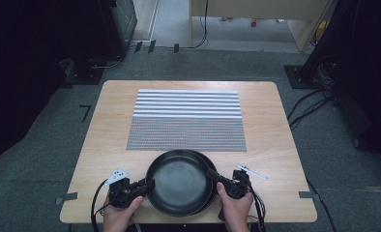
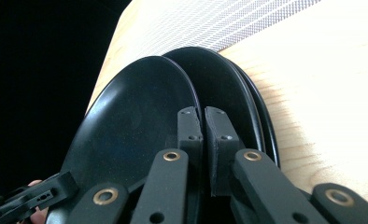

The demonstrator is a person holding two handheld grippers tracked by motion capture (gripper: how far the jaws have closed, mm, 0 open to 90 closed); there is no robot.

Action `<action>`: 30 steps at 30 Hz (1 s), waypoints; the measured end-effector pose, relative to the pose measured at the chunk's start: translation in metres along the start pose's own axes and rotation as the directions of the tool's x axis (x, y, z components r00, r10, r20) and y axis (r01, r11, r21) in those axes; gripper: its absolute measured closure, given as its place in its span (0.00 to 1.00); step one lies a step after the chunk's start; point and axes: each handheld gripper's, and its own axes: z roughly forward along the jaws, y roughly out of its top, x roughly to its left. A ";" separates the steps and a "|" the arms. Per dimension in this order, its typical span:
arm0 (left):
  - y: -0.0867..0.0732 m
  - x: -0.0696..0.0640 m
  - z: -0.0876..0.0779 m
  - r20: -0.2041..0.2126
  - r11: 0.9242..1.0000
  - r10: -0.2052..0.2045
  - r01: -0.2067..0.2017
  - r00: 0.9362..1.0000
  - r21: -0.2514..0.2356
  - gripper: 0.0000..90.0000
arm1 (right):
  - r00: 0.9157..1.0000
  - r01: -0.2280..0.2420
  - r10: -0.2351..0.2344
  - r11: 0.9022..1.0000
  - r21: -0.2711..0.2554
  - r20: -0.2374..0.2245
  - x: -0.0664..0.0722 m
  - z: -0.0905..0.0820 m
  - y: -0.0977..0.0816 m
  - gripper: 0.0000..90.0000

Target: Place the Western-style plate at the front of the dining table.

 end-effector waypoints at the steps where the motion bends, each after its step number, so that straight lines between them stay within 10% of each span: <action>1: 0.000 0.000 0.000 0.000 1.000 0.000 0.000 1.000 0.000 0.76 | 1.000 0.000 0.000 1.000 0.000 0.000 0.000 0.000 0.000 0.96; 30: 0.025 -0.011 0.008 -0.019 0.999 -0.020 0.020 1.000 -0.035 0.76 | 1.000 0.007 -0.008 1.000 -0.028 -0.007 0.008 -0.005 0.027 0.96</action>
